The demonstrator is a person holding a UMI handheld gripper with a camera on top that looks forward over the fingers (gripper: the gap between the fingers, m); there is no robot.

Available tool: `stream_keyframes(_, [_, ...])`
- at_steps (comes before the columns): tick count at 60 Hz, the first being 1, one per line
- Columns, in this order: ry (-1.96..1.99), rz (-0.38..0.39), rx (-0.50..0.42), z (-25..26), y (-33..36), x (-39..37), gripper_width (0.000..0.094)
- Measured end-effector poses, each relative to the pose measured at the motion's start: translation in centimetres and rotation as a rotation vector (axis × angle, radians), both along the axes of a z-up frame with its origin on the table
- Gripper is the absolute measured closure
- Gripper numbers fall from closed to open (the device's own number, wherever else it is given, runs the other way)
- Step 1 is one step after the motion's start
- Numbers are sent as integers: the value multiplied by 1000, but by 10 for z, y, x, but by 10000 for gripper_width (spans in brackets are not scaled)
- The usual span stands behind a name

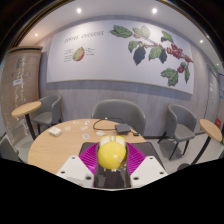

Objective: Arrange mouse

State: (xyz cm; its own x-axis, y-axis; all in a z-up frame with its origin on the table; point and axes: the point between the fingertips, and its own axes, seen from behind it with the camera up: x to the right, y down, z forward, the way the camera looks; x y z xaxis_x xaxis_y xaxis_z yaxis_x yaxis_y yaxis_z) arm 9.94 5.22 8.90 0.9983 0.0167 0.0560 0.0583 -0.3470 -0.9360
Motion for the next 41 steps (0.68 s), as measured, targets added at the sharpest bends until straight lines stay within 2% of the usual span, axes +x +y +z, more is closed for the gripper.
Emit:
stream_keyframes(3, [25, -7, -75, -33, 3, 7, 575])
stream_keyframes(4, [29, -3, -85, -60, 3, 15, 575])
stream_keyframes(5, [39, 3, -110, -50, 1, 13, 574])
stream_keyframes(15, [74, 25, -219, -101, -3, 11, 542])
stream_keyframes(19, [74, 39, -206, -100, -1, 12, 510])
stream_keyframes(25, [53, 71, -225, -102, -4, 10, 398])
stream_keyframes(27, [48, 83, -240, -103, -7, 9, 307])
stream_keyframes(31, [36, 125, -276, -98, -20, 3, 69])
stream_keyframes(41, [18, 246, -219, -61, -69, 2, 75])
